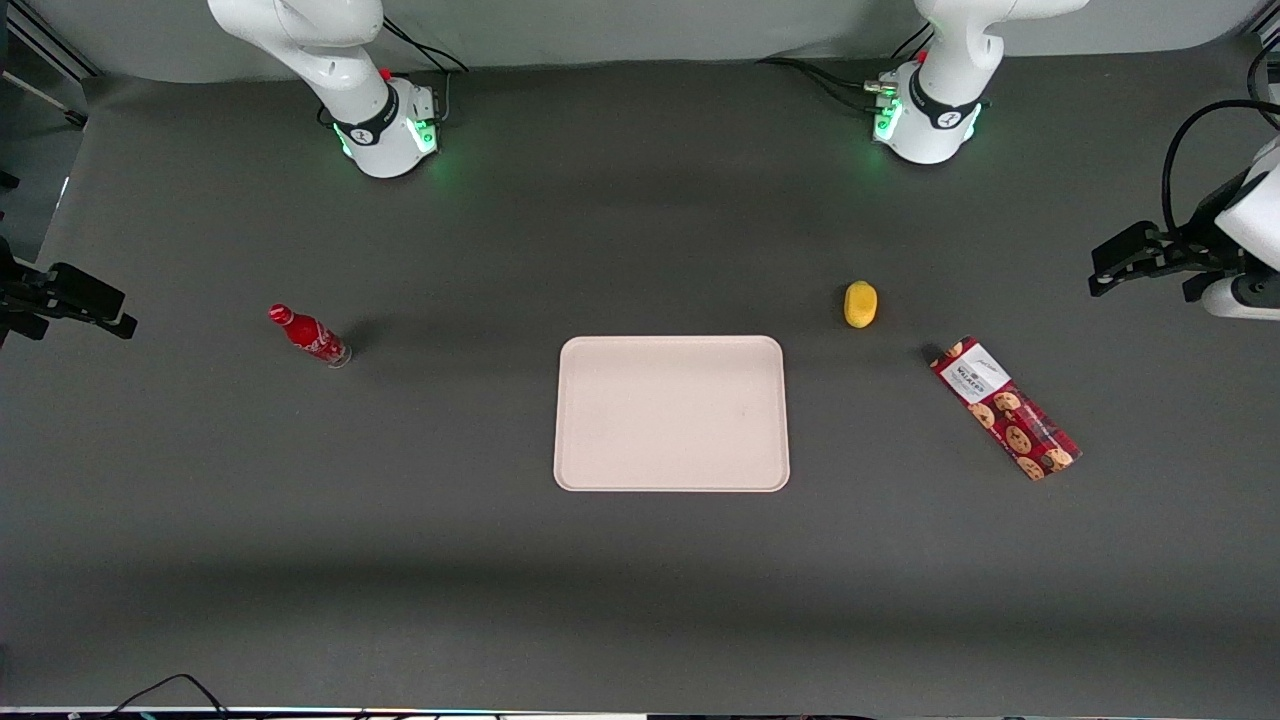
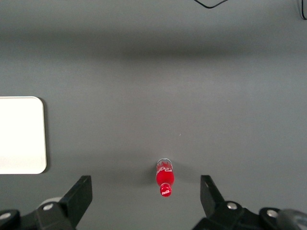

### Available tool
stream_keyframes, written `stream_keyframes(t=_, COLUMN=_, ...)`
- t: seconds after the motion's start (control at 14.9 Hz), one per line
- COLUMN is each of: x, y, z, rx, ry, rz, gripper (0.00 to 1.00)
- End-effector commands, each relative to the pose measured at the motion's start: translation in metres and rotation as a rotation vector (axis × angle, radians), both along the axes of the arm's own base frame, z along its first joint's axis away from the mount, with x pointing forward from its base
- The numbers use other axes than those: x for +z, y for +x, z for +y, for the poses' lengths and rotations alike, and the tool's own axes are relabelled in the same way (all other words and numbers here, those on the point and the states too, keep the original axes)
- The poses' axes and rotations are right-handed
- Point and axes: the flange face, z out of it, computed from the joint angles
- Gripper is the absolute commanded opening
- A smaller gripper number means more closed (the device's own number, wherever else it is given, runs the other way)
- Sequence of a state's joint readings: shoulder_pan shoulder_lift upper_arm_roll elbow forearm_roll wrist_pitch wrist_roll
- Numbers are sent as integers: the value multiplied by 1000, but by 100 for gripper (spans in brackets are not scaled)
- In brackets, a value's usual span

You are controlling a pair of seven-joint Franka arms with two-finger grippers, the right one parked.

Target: Place red cookie box on tray

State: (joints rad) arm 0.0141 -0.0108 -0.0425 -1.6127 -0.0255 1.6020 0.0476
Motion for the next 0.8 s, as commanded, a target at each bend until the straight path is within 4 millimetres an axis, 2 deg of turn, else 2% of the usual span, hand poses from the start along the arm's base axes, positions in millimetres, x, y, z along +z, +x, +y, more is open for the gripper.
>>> stream_keyframes(t=0.0, x=4, y=2, z=-2, rx=-6, ry=-4, rz=3, gripper=100)
stream_keyframes(t=0.74, x=5, y=3, z=2, rx=9, ry=52, rz=-3, gripper=100)
